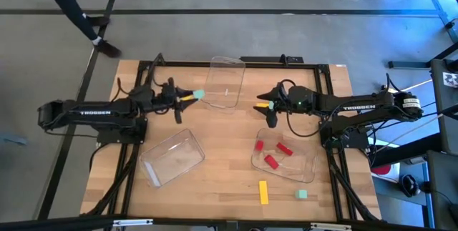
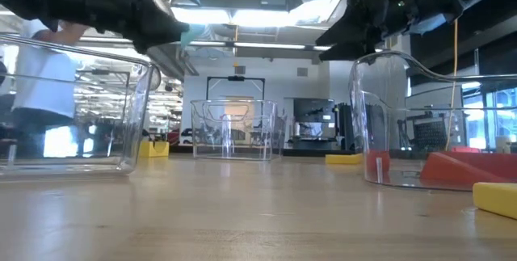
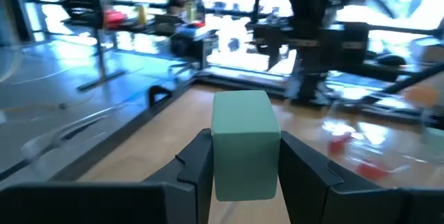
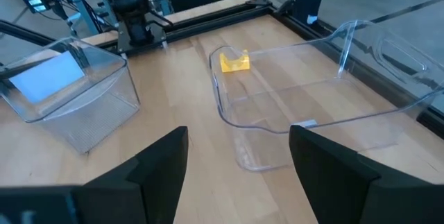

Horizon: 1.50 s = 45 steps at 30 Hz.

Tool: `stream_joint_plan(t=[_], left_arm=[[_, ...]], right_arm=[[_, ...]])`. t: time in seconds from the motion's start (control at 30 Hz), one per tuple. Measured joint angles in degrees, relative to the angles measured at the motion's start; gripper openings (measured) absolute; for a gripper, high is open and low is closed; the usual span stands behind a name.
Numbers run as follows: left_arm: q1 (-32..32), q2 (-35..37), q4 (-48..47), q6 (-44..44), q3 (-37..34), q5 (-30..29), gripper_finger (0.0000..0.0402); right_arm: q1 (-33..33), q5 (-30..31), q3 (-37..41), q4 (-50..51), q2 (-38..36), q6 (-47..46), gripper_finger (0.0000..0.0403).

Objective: Sort & place blocks by color
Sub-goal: Put the top left blue into the top transparent bin

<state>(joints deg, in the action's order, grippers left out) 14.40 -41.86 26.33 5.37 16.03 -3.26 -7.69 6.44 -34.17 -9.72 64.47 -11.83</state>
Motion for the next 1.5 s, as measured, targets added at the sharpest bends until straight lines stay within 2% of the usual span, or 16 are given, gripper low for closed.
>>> stream_joint_plan(t=[0.2, 0.7, 0.8, 0.9, 0.97, 1.03, 1.17, 1.27, 1.4, 1.5], left_arm=[[-2.17, -2.33, 2.53, -1.05, 0.00, 0.01, 0.0118], [-2.57, -7.86, 7.56, -1.06, 0.00, -0.13, 0.0118], [-2.59, -9.15, 10.79, -0.12, 0.00, -2.64, 0.0118], [-2.57, -14.12, 11.70, 0.18, 1.51, -5.78, 0.0118], [-2.02, -18.23, 11.13, -0.03, 4.34, -8.97, 0.0118], [-0.50, -23.08, 9.47, -1.06, 9.70, -9.14, 0.0118], [3.05, -33.12, -8.08, -2.71, 22.69, -8.03, 0.0118], [5.97, -40.48, -19.42, -2.47, 31.13, -9.64, 0.0118], [8.56, -48.98, -27.14, 0.59, 37.23, -9.17, 0.0118], [9.40, -53.63, -27.85, 1.87, 39.53, -8.64, 0.0118]], right_arm=[[0.00, 0.00, 0.02, -1.01, -0.02, 0.04, 0.0252], [0.00, -0.02, 0.00, -3.01, -0.02, 1.81, 0.0252], [0.00, -0.02, 0.02, -3.34, -0.02, 1.81, 0.0252], [0.00, -0.02, 0.02, -4.15, -0.02, 1.81, 0.0252], [0.00, -0.02, 0.00, -4.74, -0.02, 1.89, 0.0252], [0.00, -0.02, 0.01, -4.76, -0.02, 2.09, 0.0252], [0.00, -0.02, 0.02, -4.90, -0.02, 2.01, 0.0252], [0.00, -0.02, 0.00, -5.00, -0.02, 2.03, 0.0252], [0.00, -0.02, 0.02, -4.97, -0.02, 1.98, 0.0252], [0.00, -0.02, 0.02, -4.81, -0.02, 1.66, 0.0252]])
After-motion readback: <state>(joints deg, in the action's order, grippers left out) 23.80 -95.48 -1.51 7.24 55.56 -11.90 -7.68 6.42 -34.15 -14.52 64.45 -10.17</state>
